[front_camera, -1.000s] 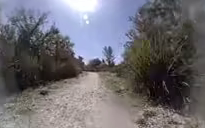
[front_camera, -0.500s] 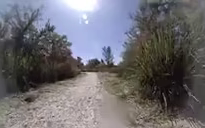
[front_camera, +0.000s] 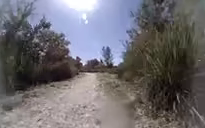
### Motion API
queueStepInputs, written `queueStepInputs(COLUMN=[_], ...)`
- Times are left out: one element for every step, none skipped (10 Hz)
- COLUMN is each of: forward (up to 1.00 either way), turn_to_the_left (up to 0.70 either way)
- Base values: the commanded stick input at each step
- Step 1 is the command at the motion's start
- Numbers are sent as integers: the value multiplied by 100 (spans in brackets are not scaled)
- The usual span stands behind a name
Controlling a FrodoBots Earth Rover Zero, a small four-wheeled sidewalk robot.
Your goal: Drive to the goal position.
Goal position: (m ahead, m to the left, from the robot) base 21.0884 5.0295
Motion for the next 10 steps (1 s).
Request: queueStepInputs(forward=[85, 85, 85, 85, 85, 85, 85, 85, 85, 85], turn_to_the_left=[0, 0, 0, 0, 0, 0, 0, 0, 0, 0])
